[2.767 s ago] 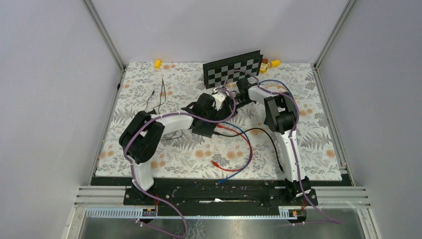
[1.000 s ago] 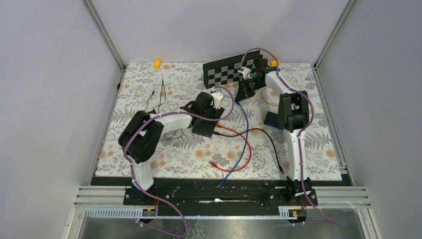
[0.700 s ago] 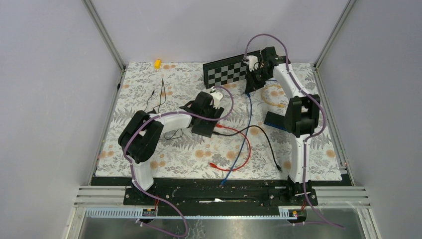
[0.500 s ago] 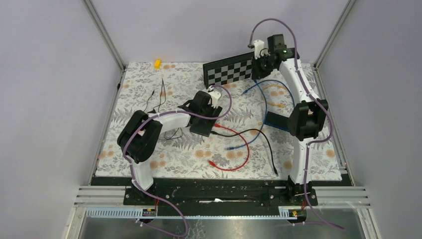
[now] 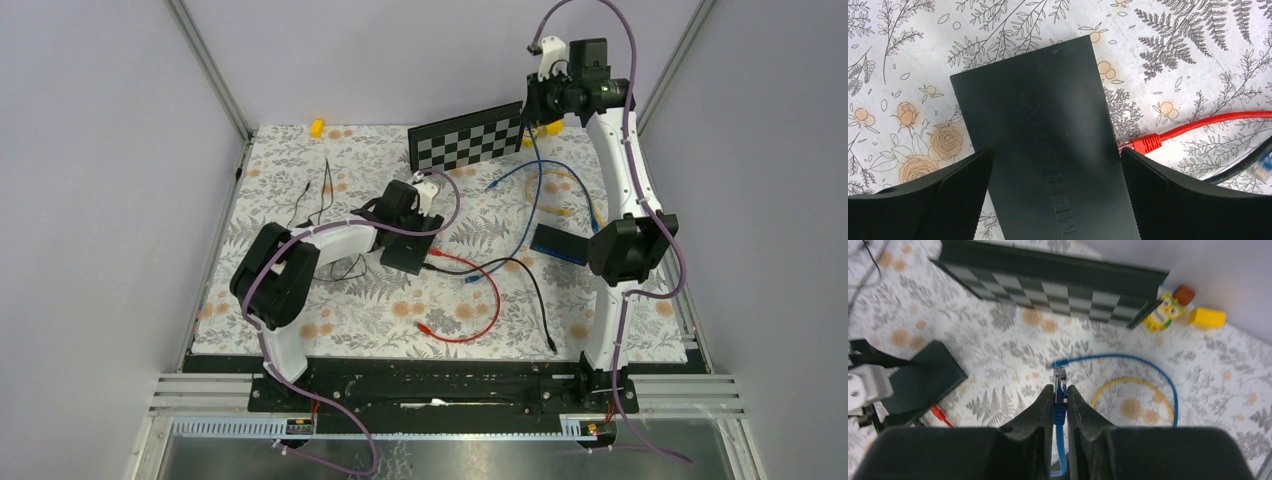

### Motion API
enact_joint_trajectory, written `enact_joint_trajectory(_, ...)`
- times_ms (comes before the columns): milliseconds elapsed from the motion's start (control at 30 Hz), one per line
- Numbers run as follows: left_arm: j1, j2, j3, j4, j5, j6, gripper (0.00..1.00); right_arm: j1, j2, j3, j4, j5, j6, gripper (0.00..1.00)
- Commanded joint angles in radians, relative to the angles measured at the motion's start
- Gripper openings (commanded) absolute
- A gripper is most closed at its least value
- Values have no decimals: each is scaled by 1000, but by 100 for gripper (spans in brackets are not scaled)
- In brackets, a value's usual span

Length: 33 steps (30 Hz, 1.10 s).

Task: Pull the plug from the switch port
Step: Place the connector at the center of the board.

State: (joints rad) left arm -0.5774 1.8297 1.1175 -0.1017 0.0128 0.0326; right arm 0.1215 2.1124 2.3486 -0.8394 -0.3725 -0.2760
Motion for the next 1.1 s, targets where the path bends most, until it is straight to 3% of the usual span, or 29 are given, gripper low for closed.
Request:
enact_joint_trajectory(0, 25, -73, 13, -15, 48, -5, 99, 7, -24, 135, 76, -50, 53, 0)
enact_joint_trajectory(300, 49, -143, 2, 23, 60, 7, 99, 23, -4, 146, 173, -58, 0, 3)
enact_joint_trajectory(600, 78, -183, -12, 45, 80, 10, 99, 110, 49, 236, 216, 231, -218, 0)
enact_joint_trajectory(1067, 98, -194, -32, 53, 114, -1, 99, 114, -49, 222, 229, 280, -322, 0)
